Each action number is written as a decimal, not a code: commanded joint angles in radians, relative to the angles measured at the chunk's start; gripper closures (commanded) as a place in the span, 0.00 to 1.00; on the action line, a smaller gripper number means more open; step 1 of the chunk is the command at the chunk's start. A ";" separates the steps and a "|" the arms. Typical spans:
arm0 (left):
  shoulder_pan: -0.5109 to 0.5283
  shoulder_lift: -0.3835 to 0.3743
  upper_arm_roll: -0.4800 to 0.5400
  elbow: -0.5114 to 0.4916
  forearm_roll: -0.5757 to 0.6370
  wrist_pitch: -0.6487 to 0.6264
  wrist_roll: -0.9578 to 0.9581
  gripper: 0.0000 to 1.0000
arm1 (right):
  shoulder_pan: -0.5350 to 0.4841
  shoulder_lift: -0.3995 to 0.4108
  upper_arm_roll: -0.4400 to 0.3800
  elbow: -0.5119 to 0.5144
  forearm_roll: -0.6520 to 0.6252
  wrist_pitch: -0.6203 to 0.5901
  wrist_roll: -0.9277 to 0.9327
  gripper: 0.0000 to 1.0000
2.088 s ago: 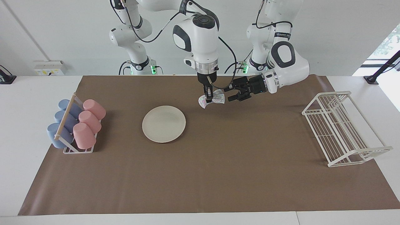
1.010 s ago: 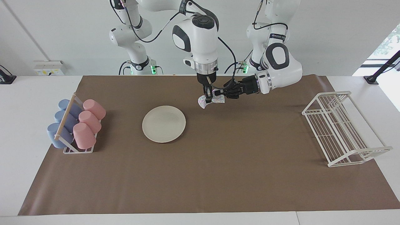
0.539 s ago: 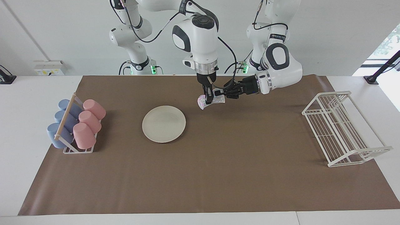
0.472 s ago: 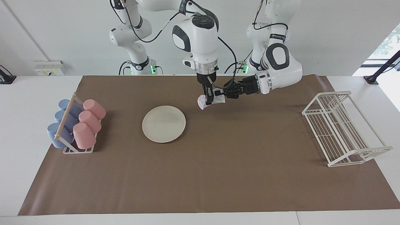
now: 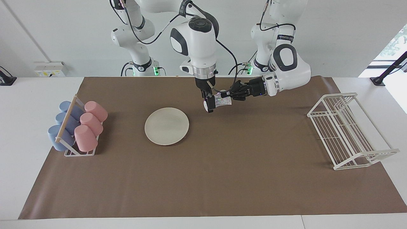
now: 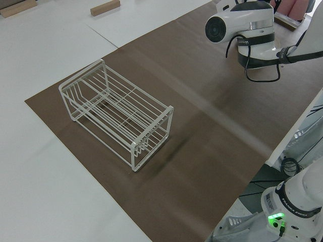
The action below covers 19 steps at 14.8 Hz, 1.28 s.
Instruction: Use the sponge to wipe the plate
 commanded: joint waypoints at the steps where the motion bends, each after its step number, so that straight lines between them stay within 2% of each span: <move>1: 0.047 0.009 0.004 0.071 0.140 -0.047 -0.127 1.00 | -0.077 -0.026 0.008 -0.028 -0.007 -0.023 -0.275 0.00; 6: 0.081 0.011 0.004 0.243 0.522 -0.110 -0.430 1.00 | -0.238 -0.091 0.008 -0.073 -0.007 -0.066 -0.797 0.00; 9: 0.107 0.048 0.007 0.382 0.720 -0.232 -0.530 1.00 | -0.327 -0.117 0.007 -0.073 -0.007 -0.103 -1.068 0.00; 15: 0.124 0.117 0.008 0.644 1.142 -0.511 -0.539 1.00 | -0.526 -0.171 0.007 -0.081 -0.012 -0.189 -1.542 0.00; 17: 0.121 0.161 0.007 0.737 1.269 -0.622 -0.539 1.00 | -0.561 -0.198 0.005 -0.094 -0.012 -0.212 -1.636 0.00; 19: 0.109 0.177 0.002 0.786 1.428 -0.668 -0.538 1.00 | -0.580 -0.232 0.005 -0.148 -0.012 -0.235 -1.655 0.00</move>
